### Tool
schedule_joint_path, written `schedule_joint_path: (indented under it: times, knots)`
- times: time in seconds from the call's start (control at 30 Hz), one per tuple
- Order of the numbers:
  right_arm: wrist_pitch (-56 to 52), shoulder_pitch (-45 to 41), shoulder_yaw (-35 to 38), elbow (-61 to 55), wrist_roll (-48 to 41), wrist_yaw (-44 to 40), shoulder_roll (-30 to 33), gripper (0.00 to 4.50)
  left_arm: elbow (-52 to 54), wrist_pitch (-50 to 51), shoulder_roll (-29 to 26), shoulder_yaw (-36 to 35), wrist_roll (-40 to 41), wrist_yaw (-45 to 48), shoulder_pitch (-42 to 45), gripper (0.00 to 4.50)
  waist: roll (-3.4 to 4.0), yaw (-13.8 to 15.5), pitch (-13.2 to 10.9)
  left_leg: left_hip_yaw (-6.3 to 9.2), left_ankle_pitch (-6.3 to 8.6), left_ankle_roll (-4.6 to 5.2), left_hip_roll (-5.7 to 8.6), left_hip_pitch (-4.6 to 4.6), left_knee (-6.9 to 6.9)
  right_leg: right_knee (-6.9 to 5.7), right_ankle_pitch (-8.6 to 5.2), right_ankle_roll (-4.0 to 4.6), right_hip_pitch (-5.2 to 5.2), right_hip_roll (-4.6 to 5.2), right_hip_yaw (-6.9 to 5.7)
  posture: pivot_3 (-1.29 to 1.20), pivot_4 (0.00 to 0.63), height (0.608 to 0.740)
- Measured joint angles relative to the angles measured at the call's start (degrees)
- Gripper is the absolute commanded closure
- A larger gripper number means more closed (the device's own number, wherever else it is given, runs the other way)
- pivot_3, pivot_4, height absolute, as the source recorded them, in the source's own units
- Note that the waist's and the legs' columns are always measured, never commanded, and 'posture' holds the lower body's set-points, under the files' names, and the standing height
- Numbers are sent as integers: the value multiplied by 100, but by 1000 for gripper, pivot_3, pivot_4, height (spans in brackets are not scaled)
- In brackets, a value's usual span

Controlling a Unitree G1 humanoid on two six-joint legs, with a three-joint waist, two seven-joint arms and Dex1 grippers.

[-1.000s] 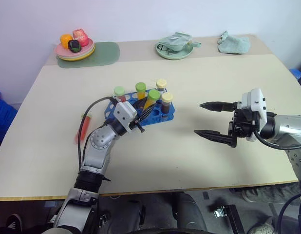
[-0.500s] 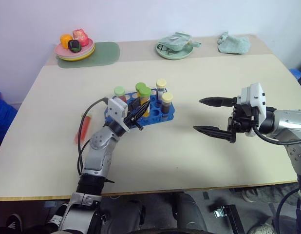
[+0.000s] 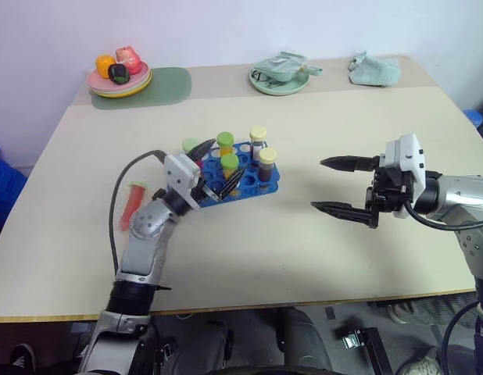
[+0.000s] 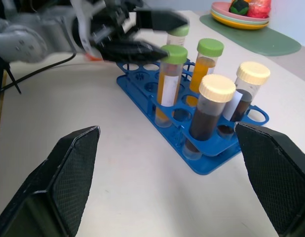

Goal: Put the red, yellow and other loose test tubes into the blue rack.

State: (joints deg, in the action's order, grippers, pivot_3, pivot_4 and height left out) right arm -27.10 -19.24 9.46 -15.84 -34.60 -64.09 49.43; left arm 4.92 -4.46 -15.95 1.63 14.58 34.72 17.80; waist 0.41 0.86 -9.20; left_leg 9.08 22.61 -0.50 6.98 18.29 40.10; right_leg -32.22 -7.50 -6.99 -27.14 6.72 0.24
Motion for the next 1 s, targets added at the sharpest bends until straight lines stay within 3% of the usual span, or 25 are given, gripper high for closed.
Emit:
schedule_joint_path:
  times: [0.17, 0.4, 0.57, 0.7, 0.83, 1.0]
  knots:
    - [153, -142, -53, 273, 26, -204, -47, 0, 1452, 1541, -866, -375, 403, -172, -592, 48, 0, -10, 0, 1, 0, 0, -5, 1, -2, -2, 0, 1, -4, -5, 2, 0, 150, 740]
    - [394, -336, -259, 547, 126, -383, -172, 0, 2799, 5038, -2019, -1854, 2172, -1100, -621, 48, 1, -5, 0, 21, 1, 2, -3, -2, -3, -6, -1, 1, -3, -6, 3, 0, 150, 740]
    - [544, -580, -405, 781, 243, -503, -293, 0, 2360, 7514, -2267, -2767, 2950, -2151, 362, 48, -1, -8, 0, 26, 1, 0, -2, -3, -1, -10, -1, 1, -2, -9, 1, 0, 150, 740]
    - [626, -680, -485, 930, 291, -575, -350, 0, 2193, 9000, -2459, -2820, 2978, -2562, 1062, 48, -1, -23, 0, 29, 1, 0, 0, -2, -6, -10, -1, 1, -5, -9, 1, 0, 150, 740]
    - [631, -682, -485, 953, 300, -582, -374, 0, 1532, 9630, -2477, -2901, 3114, -3004, 1268, 48, 0, -37, 0, 29, 1, -3, 0, -2, -8, -9, -1, 1, -11, -12, 1, 0, 150, 740]
    - [630, -661, -479, 935, 301, -565, -379, 0, 201, 9650, -3139, -2483, 3707, -3693, 1563, 48, -1, -18, -1, 30, 0, -5, 2, -2, -5, -10, -1, 2, -10, -13, 2, 0, 150, 740]
